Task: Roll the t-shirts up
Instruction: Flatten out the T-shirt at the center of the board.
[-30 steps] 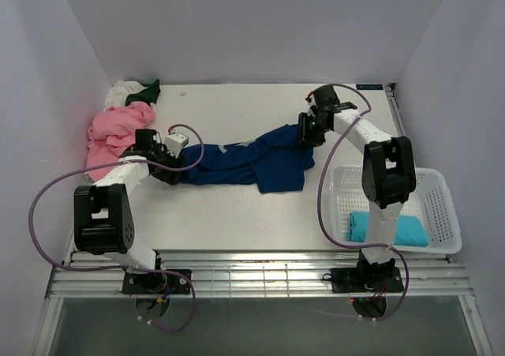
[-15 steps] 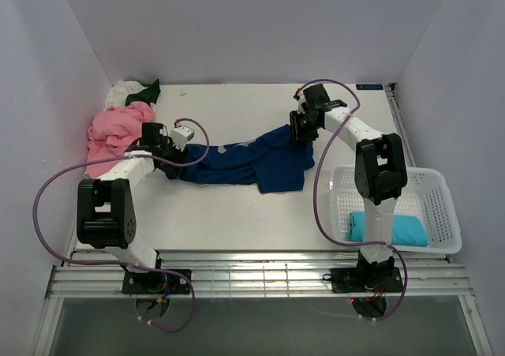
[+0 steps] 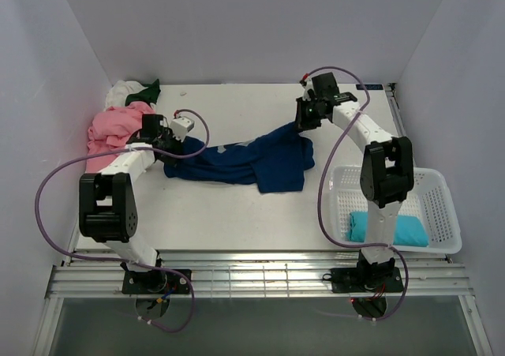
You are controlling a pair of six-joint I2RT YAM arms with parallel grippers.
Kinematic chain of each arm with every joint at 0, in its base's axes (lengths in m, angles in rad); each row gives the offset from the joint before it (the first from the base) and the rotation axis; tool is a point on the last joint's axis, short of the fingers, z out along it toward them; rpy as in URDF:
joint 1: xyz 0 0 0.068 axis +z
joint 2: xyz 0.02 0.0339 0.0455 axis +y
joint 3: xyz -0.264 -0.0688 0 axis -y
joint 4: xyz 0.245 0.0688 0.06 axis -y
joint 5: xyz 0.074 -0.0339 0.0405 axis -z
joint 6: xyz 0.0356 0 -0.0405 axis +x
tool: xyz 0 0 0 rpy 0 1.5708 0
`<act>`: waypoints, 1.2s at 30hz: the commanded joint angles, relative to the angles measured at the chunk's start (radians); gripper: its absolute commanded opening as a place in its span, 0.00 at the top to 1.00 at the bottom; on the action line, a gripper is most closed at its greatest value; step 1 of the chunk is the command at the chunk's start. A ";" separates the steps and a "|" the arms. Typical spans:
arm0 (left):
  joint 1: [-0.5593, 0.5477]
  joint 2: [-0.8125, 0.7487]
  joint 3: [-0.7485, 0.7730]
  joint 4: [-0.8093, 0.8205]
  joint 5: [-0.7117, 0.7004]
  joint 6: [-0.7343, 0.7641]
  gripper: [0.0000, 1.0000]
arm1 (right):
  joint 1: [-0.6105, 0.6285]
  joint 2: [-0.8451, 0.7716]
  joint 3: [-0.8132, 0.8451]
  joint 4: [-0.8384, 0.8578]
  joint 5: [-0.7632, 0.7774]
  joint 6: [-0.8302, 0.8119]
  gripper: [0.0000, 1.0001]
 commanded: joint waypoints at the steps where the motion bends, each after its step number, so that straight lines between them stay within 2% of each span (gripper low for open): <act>1: 0.004 -0.083 0.049 -0.005 -0.014 0.025 0.86 | -0.036 -0.140 0.078 0.027 -0.041 0.017 0.92; 3: 0.010 -0.114 0.060 -0.021 -0.018 0.055 0.89 | -0.053 -0.167 0.097 0.018 -0.068 0.019 0.92; 5: 0.018 -0.143 0.080 -0.028 -0.024 0.074 1.00 | -0.079 -0.180 0.114 0.013 -0.096 0.036 0.92; 6: 0.018 -0.151 0.091 -0.027 -0.032 0.083 1.00 | -0.088 -0.196 0.121 0.013 -0.125 0.043 0.92; 8: 0.090 -0.157 0.132 -0.009 -0.053 0.099 1.00 | -0.123 -0.209 0.164 0.015 -0.153 0.072 0.92; 11: 0.152 -0.110 0.299 0.004 -0.081 0.088 1.00 | -0.169 -0.189 0.316 0.021 -0.214 0.111 0.92; 12: 0.160 -0.058 0.415 0.002 -0.084 0.088 1.00 | -0.178 -0.151 0.378 0.022 -0.243 0.141 0.92; 13: 0.162 -0.032 0.474 0.001 -0.081 0.100 1.00 | -0.186 -0.128 0.517 0.037 -0.260 0.160 0.92; 15: 0.163 0.045 0.636 0.016 -0.061 0.106 1.00 | -0.203 -0.059 0.639 0.097 -0.309 0.262 0.92; 16: 0.163 0.073 0.693 0.027 -0.054 0.097 1.00 | -0.211 -0.046 0.673 0.154 -0.326 0.313 0.92; 17: 0.162 0.102 0.756 0.041 -0.053 0.073 1.00 | -0.224 -0.043 0.677 0.306 -0.340 0.371 0.92; 18: 0.163 0.136 0.820 0.047 -0.063 0.056 1.00 | -0.232 -0.052 0.661 0.388 -0.358 0.429 0.92; 19: 0.162 0.198 0.955 0.047 -0.076 0.042 1.00 | -0.240 -0.058 0.645 0.459 -0.359 0.524 0.92; 20: 0.162 0.225 1.012 0.054 -0.107 0.031 1.00 | -0.252 -0.063 0.637 0.531 -0.357 0.548 0.92; 22: 0.162 0.258 1.091 0.067 -0.113 0.030 1.00 | -0.257 -0.074 0.658 0.532 -0.345 0.536 0.92; 25: 0.163 0.231 1.025 0.107 -0.057 0.066 1.00 | -0.258 -0.127 0.591 0.509 -0.363 0.496 0.92; 28: 0.162 0.129 0.803 0.114 0.028 0.105 1.00 | -0.254 -0.225 0.369 0.466 -0.406 0.455 0.92; 29: 0.162 0.064 0.655 0.122 0.045 0.123 1.00 | -0.248 -0.256 0.304 0.446 -0.409 0.415 0.92; 31: 0.163 0.000 0.503 0.128 0.087 0.193 1.00 | -0.235 -0.333 0.121 0.382 -0.402 0.372 0.92; 34: 0.171 -0.094 0.272 0.067 0.144 0.279 1.00 | -0.223 -0.414 -0.070 0.305 -0.388 0.301 0.92; 35: 0.176 -0.106 0.234 0.029 0.161 0.298 0.96 | -0.220 -0.446 -0.110 0.288 -0.372 0.287 0.92; 36: 0.179 -0.120 0.180 -0.011 0.183 0.321 0.89 | -0.220 -0.459 -0.151 0.277 -0.374 0.275 0.92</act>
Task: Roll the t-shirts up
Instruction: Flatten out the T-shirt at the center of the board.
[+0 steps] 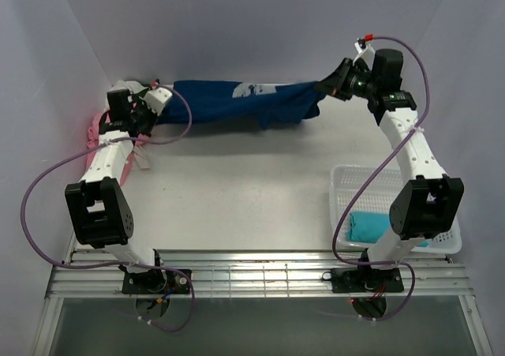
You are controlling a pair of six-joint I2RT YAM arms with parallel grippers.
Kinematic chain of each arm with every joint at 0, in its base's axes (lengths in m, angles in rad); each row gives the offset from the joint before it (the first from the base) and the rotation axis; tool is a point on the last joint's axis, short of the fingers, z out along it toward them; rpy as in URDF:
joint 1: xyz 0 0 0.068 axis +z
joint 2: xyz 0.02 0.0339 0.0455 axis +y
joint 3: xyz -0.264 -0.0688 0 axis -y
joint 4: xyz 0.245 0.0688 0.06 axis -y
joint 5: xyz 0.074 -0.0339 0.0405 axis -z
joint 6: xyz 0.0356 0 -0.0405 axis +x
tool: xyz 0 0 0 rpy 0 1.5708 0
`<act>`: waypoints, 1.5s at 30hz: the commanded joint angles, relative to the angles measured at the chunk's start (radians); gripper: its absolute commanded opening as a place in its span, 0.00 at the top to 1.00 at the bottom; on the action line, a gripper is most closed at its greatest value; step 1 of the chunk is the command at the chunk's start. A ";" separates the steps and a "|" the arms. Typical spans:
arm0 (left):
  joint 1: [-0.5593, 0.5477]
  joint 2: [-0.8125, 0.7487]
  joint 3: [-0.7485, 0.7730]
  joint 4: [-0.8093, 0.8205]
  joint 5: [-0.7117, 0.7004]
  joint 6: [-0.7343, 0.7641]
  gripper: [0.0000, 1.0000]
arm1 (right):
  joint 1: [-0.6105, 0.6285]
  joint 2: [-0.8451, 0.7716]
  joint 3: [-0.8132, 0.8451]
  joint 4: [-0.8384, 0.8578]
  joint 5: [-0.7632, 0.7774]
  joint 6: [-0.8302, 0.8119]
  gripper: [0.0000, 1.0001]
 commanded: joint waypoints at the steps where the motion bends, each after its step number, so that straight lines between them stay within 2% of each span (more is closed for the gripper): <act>1: 0.029 -0.095 -0.121 -0.142 0.097 0.128 0.72 | 0.015 -0.084 -0.129 -0.061 0.003 -0.086 0.92; 2: 0.034 -0.095 -0.136 -0.214 0.114 0.151 0.38 | 0.022 -0.093 -0.202 -0.060 0.001 -0.089 0.92; 3: 0.038 -0.094 -0.147 -0.245 0.122 0.160 0.30 | 0.035 -0.099 -0.241 -0.055 0.001 -0.092 0.92; 5: 0.069 -0.074 -0.152 -0.317 0.148 0.159 0.23 | 0.073 -0.087 -0.337 -0.016 -0.011 -0.080 0.92; 8: 0.118 -0.025 -0.101 -0.368 0.153 0.110 0.24 | 0.096 -0.052 -0.373 -0.002 -0.033 -0.065 0.92; 13: 0.131 0.027 -0.059 -0.400 0.082 -0.023 0.32 | 0.096 -0.029 -0.344 -0.008 -0.008 -0.082 0.92; 19: 0.088 0.044 -0.084 -0.387 0.163 -0.149 0.41 | 0.096 -0.015 -0.329 -0.032 -0.002 -0.097 0.92; 21: 0.059 0.043 -0.113 -0.385 0.157 -0.150 0.42 | 0.098 -0.017 -0.332 -0.034 0.004 -0.097 0.92; 26: -0.017 0.024 -0.219 -0.313 0.091 -0.087 0.35 | 0.096 -0.020 -0.334 -0.038 0.009 -0.099 0.92; 30: -0.044 0.061 -0.225 -0.287 0.028 -0.087 0.35 | 0.096 -0.014 -0.332 -0.042 0.007 -0.100 0.92; 35: -0.047 0.113 -0.187 -0.281 0.010 -0.119 0.39 | 0.096 -0.014 -0.329 -0.040 0.010 -0.099 0.92; 38: -0.047 0.115 -0.191 -0.274 0.010 -0.125 0.46 | 0.096 -0.015 -0.330 -0.043 0.015 -0.102 0.92; 43: -0.049 0.112 -0.219 -0.253 -0.002 -0.119 0.47 | 0.096 -0.014 -0.335 -0.040 0.009 -0.102 0.92; 45: -0.049 0.104 -0.222 -0.247 0.008 -0.125 0.51 | 0.096 -0.012 -0.334 -0.040 0.009 -0.103 0.92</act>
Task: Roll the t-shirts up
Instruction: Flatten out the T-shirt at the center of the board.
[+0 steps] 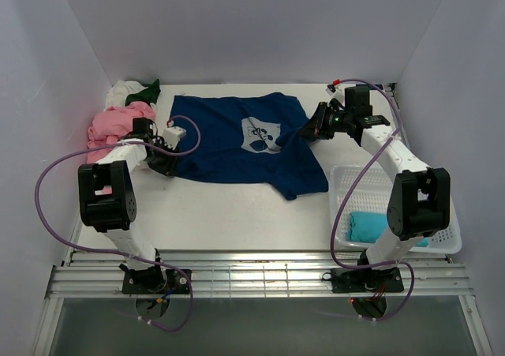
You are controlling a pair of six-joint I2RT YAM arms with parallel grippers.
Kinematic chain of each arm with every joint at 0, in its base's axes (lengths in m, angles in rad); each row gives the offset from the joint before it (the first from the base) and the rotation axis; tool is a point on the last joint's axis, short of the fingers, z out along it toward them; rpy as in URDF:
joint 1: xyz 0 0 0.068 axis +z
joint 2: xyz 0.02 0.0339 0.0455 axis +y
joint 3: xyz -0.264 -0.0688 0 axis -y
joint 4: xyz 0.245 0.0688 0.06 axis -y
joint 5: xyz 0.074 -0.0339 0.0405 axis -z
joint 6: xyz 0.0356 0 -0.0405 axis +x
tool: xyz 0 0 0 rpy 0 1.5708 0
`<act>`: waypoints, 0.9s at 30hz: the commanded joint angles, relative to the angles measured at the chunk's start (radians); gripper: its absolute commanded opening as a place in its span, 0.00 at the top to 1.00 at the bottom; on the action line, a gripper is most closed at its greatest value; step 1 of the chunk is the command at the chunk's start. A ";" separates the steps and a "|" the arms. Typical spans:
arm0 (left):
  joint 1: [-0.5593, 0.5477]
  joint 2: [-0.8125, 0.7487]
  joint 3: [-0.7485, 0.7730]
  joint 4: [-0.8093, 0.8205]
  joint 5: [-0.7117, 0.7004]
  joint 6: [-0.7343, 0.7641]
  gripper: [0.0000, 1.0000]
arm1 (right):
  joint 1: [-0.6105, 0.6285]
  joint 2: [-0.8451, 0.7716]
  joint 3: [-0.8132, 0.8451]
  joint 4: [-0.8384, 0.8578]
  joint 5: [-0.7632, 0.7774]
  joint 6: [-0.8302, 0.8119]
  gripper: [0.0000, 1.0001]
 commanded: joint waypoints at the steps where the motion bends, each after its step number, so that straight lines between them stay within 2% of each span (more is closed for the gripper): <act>1: -0.001 -0.030 0.000 0.036 0.021 -0.009 0.55 | -0.003 0.002 0.038 0.014 -0.008 -0.020 0.92; 2: -0.001 -0.032 0.001 0.036 0.028 -0.018 0.68 | -0.003 0.005 0.041 0.011 -0.008 -0.020 0.92; 4: -0.002 -0.033 0.007 0.036 0.044 -0.026 0.83 | -0.002 0.007 0.046 0.011 -0.010 -0.020 0.92; 5: -0.002 -0.035 0.009 0.033 0.044 -0.030 1.00 | -0.003 0.005 0.048 0.011 -0.010 -0.020 0.92; 9: 0.014 -0.070 0.078 0.027 0.012 -0.058 1.00 | -0.028 -0.001 0.083 0.009 -0.034 -0.003 0.92; 12: 0.074 -0.099 0.223 0.012 0.010 -0.061 1.00 | -0.059 -0.007 0.140 0.002 -0.057 0.016 0.92; 13: 0.106 -0.098 0.316 -0.032 0.010 -0.049 1.00 | -0.083 -0.009 0.153 -0.006 -0.065 0.020 0.92; 17: 0.157 -0.072 0.458 -0.207 -0.018 0.048 1.00 | -0.105 -0.027 0.169 -0.109 -0.040 -0.016 0.92; 20: 0.180 -0.104 0.387 -0.301 -0.056 0.118 1.00 | -0.103 -0.059 0.109 -0.193 -0.014 -0.066 0.92; 24: 0.191 -0.191 0.223 -0.332 -0.076 0.172 1.00 | -0.102 -0.110 0.013 -0.229 0.012 -0.099 0.92; 27: 0.191 -0.239 0.164 -0.337 -0.067 0.175 1.00 | -0.091 -0.124 -0.005 -0.259 0.013 -0.125 0.92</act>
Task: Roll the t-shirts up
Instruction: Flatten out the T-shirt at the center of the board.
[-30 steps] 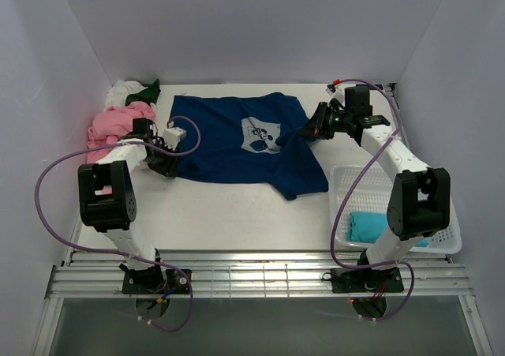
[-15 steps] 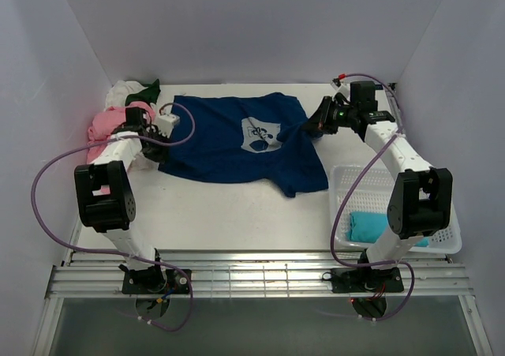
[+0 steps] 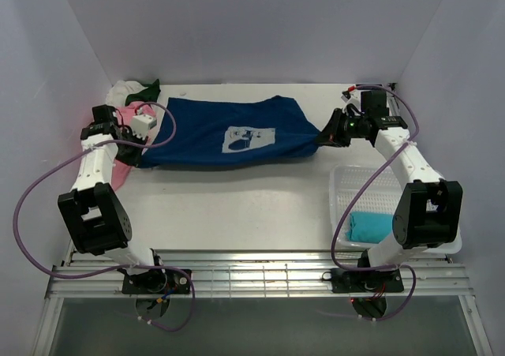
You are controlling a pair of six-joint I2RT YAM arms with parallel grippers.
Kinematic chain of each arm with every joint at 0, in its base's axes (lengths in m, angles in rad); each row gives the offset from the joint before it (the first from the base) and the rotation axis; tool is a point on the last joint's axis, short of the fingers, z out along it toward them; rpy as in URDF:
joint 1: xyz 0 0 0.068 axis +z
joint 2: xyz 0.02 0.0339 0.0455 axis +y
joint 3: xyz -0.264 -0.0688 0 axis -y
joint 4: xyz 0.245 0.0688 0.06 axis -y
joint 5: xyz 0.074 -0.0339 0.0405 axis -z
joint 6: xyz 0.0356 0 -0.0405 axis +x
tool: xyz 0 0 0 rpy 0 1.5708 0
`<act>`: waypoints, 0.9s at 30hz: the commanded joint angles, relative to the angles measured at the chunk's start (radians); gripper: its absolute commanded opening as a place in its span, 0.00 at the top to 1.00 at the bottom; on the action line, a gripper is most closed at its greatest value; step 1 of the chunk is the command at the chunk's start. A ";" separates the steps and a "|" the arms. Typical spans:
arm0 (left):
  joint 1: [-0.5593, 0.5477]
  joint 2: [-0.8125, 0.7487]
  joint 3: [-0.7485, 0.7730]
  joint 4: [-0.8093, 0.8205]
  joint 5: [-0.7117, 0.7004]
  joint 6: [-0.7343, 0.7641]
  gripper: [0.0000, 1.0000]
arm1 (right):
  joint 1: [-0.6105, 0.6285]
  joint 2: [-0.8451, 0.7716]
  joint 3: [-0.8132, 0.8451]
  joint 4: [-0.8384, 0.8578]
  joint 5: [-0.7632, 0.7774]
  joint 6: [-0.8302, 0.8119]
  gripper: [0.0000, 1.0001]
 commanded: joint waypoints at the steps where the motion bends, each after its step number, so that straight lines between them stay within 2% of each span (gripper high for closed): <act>1: 0.001 -0.066 -0.052 -0.068 -0.011 0.044 1.00 | 0.010 -0.042 0.000 -0.063 0.008 -0.072 0.92; 8: 0.024 -0.086 0.045 -0.074 -0.027 0.052 1.00 | 0.013 -0.082 0.167 -0.166 -0.099 -0.132 0.92; 12: 0.024 -0.057 0.056 -0.059 -0.030 0.075 1.00 | 0.017 -0.090 0.160 -0.141 -0.129 -0.103 0.92; 14: 0.024 -0.036 0.054 -0.053 -0.018 0.073 1.00 | 0.028 -0.052 0.152 -0.135 -0.088 -0.103 0.92; 18: 0.024 0.036 0.063 -0.007 0.037 0.034 1.00 | 0.094 0.089 0.222 -0.095 0.000 -0.111 0.92; 23: 0.015 0.128 0.126 0.011 0.050 -0.045 1.00 | 0.134 0.388 0.454 -0.006 0.115 -0.056 0.92; 24: 0.009 0.138 0.137 0.019 0.051 -0.052 1.00 | 0.133 0.433 0.488 -0.002 0.136 -0.045 0.89; 25: 0.009 0.151 0.137 0.021 0.050 -0.055 1.00 | 0.134 0.514 0.523 -0.005 0.162 -0.024 0.81; 26: 0.004 0.156 0.135 0.022 0.048 -0.062 1.00 | 0.133 0.551 0.605 -0.030 0.190 -0.019 0.72; 27: -0.001 0.158 0.126 0.024 0.050 -0.062 1.00 | 0.134 0.589 0.647 -0.047 0.192 -0.020 0.55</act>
